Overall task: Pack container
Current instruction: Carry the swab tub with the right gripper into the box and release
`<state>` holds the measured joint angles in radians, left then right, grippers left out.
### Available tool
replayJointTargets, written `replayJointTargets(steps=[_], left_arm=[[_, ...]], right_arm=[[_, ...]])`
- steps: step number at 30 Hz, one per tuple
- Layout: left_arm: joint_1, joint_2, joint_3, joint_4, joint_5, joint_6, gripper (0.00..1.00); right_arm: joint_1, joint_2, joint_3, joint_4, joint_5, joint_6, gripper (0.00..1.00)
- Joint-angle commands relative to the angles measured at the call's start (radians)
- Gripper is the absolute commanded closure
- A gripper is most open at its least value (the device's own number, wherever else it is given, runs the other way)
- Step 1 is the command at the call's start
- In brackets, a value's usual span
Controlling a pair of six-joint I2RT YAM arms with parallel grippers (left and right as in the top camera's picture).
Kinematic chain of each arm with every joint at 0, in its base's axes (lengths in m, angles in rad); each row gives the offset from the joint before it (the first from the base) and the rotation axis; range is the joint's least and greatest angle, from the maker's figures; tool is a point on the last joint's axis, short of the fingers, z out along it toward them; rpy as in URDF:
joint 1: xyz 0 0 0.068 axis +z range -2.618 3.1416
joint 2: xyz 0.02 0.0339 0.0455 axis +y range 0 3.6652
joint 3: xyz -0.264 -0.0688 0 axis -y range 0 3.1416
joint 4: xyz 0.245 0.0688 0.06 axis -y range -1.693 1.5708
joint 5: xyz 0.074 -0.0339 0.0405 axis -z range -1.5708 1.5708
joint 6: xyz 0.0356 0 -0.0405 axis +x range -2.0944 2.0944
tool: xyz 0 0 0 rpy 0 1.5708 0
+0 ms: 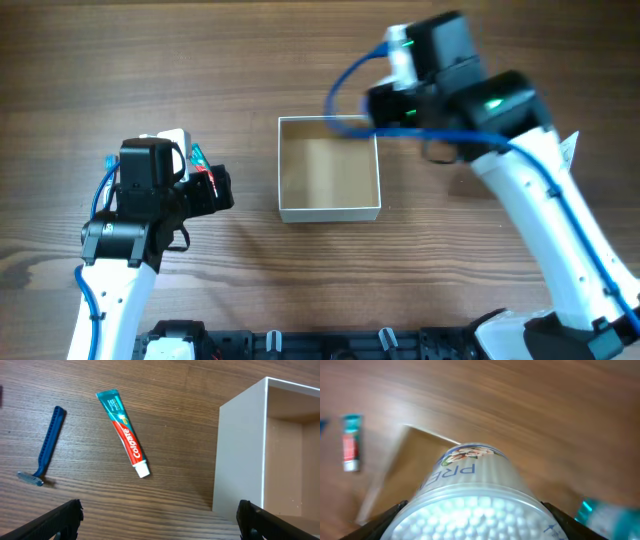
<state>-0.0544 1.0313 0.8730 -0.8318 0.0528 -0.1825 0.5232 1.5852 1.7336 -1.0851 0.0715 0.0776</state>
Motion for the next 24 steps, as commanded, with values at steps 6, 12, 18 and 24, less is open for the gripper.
replayJointTargets(steps=[6,12,18,24], left_arm=[[-0.003,0.004,0.025,-0.011,-0.018,-0.009,0.00],[-0.003,0.004,0.025,-0.011,-0.018,-0.009,0.00],[-0.003,0.004,0.025,-0.015,-0.018,-0.009,0.00],[-0.003,0.004,0.025,-0.019,-0.018,-0.009,0.00]], right_arm=[[0.147,0.244,0.006,0.087,-0.023,0.084,0.96],[0.147,0.386,0.006,0.130,-0.065,0.107,0.95],[0.147,0.443,0.006,0.185,-0.064,0.108,0.89],[0.147,0.443,0.006,0.201,-0.065,0.108,0.33]])
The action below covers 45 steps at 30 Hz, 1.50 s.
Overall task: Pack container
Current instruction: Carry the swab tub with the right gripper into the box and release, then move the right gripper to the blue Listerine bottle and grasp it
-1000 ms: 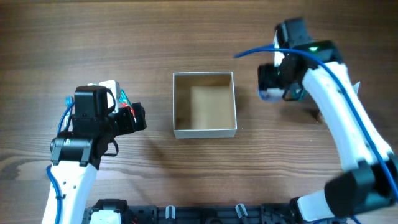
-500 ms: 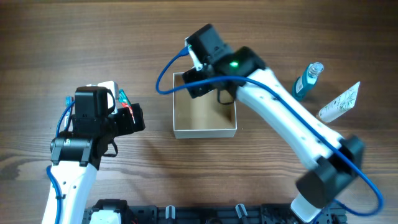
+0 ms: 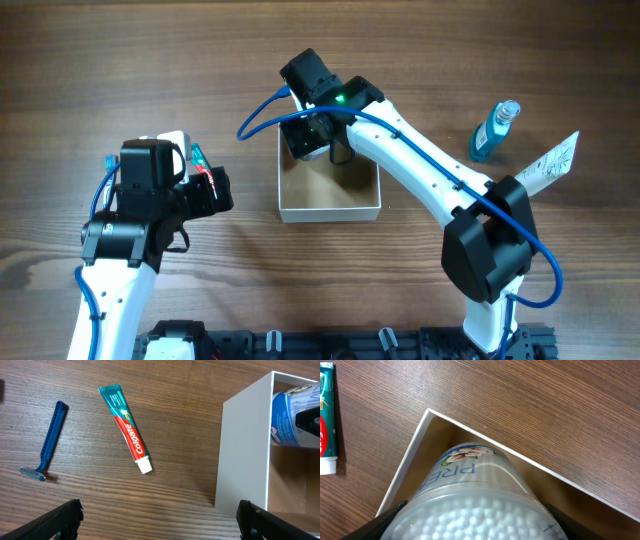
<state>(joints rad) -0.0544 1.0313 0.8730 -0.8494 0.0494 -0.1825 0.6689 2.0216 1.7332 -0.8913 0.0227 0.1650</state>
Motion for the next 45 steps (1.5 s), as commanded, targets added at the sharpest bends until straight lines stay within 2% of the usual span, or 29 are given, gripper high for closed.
replayJointTargets(steps=[1,2,4,14,16,18,21,24,26,30,32,45], left_arm=[[-0.003,0.004,0.025,-0.001,-0.014,-0.009,0.00],[-0.003,0.004,0.025,-0.001,-0.014,-0.009,0.00],[-0.003,0.004,0.025,-0.001,-0.014,-0.009,0.00],[-0.003,0.004,0.025,-0.001,-0.014,-0.009,0.00],[-0.003,0.004,0.025,-0.001,-0.014,-0.009,0.00],[-0.003,0.004,0.025,-0.001,-0.014,-0.009,0.00],[-0.003,0.004,0.025,-0.001,-0.014,-0.009,0.00],[-0.003,0.004,0.025,-0.001,-0.014,-0.009,0.00],[-0.003,0.004,0.025,-0.001,-0.014,-0.009,0.00],[-0.003,0.004,0.025,-0.001,-0.014,-0.009,0.00],[-0.003,0.004,0.025,-0.001,-0.014,-0.009,0.00],[-0.003,0.004,0.025,-0.001,-0.014,-0.009,0.00]], right_arm=[[0.002,0.006,0.006,0.008,-0.016,0.021,0.18],[0.002,0.006,0.006,0.008,-0.016,0.021,0.11],[0.002,0.006,0.006,0.008,-0.016,0.021,0.07],[0.001,-0.003,0.007,0.006,-0.013,0.035,0.07],[0.001,-0.042,0.012,-0.005,0.038,0.048,0.07],[-0.010,-0.134,0.025,-0.033,0.166,0.082,0.00],[-0.101,-0.284,0.034,-0.073,0.225,0.138,0.00],[-0.336,-0.414,0.034,-0.177,0.212,0.269,0.00],[-0.475,-0.433,0.034,-0.222,0.175,0.268,0.00],[-0.666,-0.399,0.034,-0.300,0.144,0.244,0.00],[-0.708,-0.370,0.032,-0.318,0.105,0.241,0.00],[-0.742,-0.114,0.019,-0.386,0.081,0.201,0.00]])
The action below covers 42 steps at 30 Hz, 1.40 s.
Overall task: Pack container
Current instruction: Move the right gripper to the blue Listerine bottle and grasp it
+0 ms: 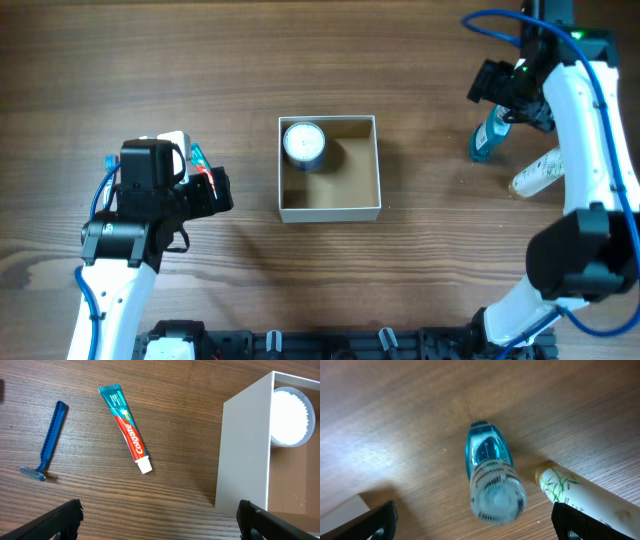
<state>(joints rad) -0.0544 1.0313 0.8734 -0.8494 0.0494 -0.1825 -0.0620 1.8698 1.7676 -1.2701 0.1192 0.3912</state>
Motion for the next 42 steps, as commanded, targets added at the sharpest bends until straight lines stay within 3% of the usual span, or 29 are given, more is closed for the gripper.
replayJointTargets(steps=[1,14,31,35,38,42], left_arm=[[-0.003,0.004,0.025,-0.001,-0.014,-0.009,0.00],[-0.003,0.004,0.025,-0.001,-0.014,-0.009,0.00],[-0.003,0.004,0.025,-0.009,-0.014,-0.009,0.00],[-0.003,0.004,0.025,-0.009,-0.014,-0.009,0.00],[-0.003,0.004,0.025,-0.009,-0.014,-0.009,0.00],[-0.003,0.004,0.025,-0.008,-0.014,-0.009,0.00]], right_arm=[[-0.017,0.045,-0.020,-0.008,-0.016,-0.031,0.00],[-0.055,0.060,-0.079,0.039,-0.068,-0.154,0.02],[-0.055,0.090,-0.081,0.061,-0.068,-0.156,0.03],[-0.055,0.090,-0.081,0.061,-0.068,-0.156,0.12],[-0.055,0.090,-0.081,0.061,-0.068,-0.156,0.27],[-0.055,0.090,-0.081,0.061,-0.068,-0.156,0.37]])
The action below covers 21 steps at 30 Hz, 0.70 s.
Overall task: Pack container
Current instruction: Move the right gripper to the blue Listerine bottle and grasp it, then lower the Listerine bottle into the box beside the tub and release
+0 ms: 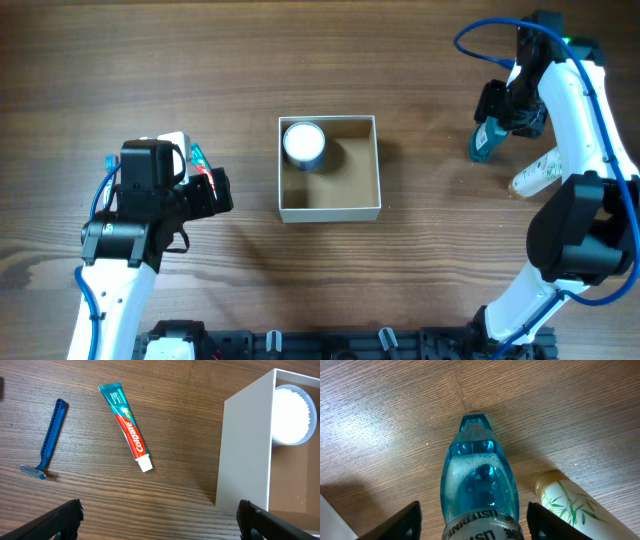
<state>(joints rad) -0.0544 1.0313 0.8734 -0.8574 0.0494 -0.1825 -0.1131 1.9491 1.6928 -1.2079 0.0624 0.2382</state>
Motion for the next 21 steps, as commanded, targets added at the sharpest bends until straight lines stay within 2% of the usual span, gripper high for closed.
replayJointTargets(steps=[1,14,18,20,21], left_arm=[[-0.003,0.004,0.025,0.000,-0.014,-0.009,0.00],[-0.003,0.004,0.025,0.000,-0.014,-0.009,0.00],[-0.003,0.004,0.025,-0.001,-0.014,-0.009,0.00],[-0.003,0.004,0.025,0.000,-0.014,-0.009,0.00],[-0.003,0.004,0.025,0.000,-0.014,-0.009,0.00]], right_arm=[[-0.004,0.011,-0.006,-0.001,-0.011,-0.002,0.38],[-0.004,0.011,-0.006,-0.002,-0.011,-0.003,0.64],[-0.004,0.011,-0.006,-0.002,-0.011,-0.003,0.82],[-0.004,0.011,-0.006,-0.001,-0.011,-0.003,0.96],[-0.004,0.010,-0.006,-0.001,-0.012,-0.003,0.96]])
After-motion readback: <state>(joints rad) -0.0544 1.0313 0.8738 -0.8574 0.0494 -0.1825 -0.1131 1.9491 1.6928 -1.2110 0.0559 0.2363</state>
